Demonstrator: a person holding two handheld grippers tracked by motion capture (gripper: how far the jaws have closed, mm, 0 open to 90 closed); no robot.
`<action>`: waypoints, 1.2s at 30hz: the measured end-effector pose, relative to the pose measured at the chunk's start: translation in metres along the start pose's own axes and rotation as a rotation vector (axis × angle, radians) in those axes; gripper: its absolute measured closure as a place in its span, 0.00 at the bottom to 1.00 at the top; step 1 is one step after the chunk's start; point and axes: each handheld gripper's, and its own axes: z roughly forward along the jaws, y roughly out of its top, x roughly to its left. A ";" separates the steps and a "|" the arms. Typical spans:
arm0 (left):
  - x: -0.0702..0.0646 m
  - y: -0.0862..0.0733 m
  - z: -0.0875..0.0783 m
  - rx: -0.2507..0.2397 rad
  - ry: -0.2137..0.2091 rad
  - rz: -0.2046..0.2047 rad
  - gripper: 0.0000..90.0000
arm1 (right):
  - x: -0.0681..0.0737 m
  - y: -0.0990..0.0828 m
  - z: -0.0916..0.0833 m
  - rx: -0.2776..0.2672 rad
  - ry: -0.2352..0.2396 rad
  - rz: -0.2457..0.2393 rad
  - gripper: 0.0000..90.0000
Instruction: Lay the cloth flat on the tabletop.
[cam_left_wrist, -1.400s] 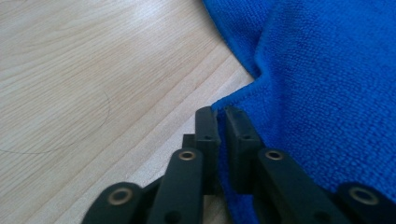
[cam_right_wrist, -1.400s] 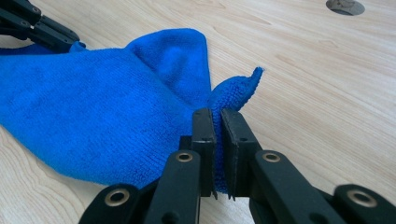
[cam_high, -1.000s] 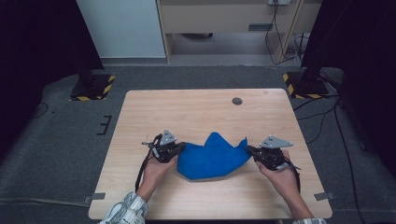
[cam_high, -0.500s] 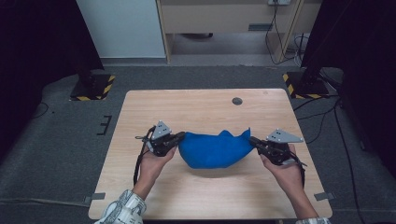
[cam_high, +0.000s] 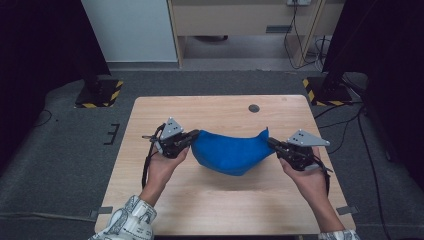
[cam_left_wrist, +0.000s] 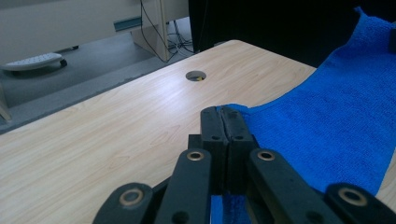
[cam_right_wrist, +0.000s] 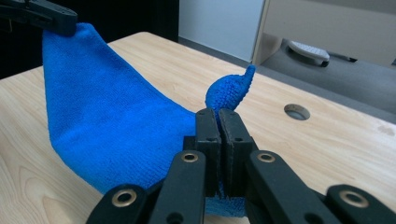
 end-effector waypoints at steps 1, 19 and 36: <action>-0.001 0.003 -0.002 -0.004 0.002 0.001 0.99 | 0.000 0.001 -0.001 0.000 -0.004 0.001 0.97; -0.011 0.024 -0.016 -0.041 0.005 0.041 0.99 | 0.002 0.019 -0.019 -0.042 -0.016 -0.013 0.98; -0.027 0.045 -0.049 -0.087 -0.006 0.067 0.99 | 0.011 0.035 -0.053 -0.110 -0.022 -0.031 0.98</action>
